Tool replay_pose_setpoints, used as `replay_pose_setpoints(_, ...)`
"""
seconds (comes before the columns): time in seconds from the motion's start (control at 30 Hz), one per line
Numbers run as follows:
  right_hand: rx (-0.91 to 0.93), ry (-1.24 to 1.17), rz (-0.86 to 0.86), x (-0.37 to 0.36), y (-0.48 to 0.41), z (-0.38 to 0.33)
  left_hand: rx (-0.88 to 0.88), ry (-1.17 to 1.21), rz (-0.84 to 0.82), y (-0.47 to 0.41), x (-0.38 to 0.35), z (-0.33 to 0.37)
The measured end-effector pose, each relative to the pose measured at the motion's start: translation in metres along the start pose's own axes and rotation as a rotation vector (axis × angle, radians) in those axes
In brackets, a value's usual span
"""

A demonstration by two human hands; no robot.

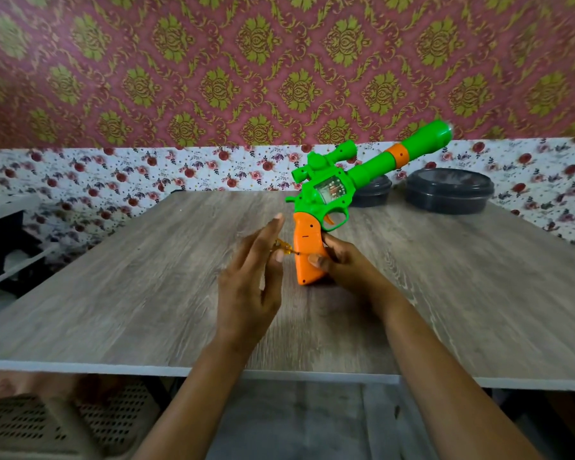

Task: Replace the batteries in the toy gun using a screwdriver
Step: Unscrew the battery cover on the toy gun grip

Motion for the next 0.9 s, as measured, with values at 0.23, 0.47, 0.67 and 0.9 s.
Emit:
replay_pose_setpoints(0.23,0.016,-0.004,-0.002,-0.0021,0.0004,-0.0024,-0.07,-0.008,0.01,0.0011,0.0002,0.0019)
replay_pose_setpoints(0.47,0.027,-0.009,0.007,-0.0034,0.0012,-0.0058,-0.044,0.034,0.123,0.0007,0.0059,0.0015)
replay_pose_setpoints(0.67,0.003,0.001,0.014,-0.0034,0.0018,-0.0058,-0.021,0.009,0.088,0.0011,0.004,0.0015)
replay_pose_setpoints(0.9,0.004,0.013,0.018,-0.0035,0.0037,-0.0078,-0.084,0.01,-0.013,0.0003,0.0032,0.0081)
Point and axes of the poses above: each hand's wrist, its own y-axis away from the middle knuckle, its own x-axis out of the back of the hand, z = x × y, the point moved 2 cm from there along -y, towards the middle knuckle, and after that the axes turned 3 degrees about -y, right-handed, at the moved point
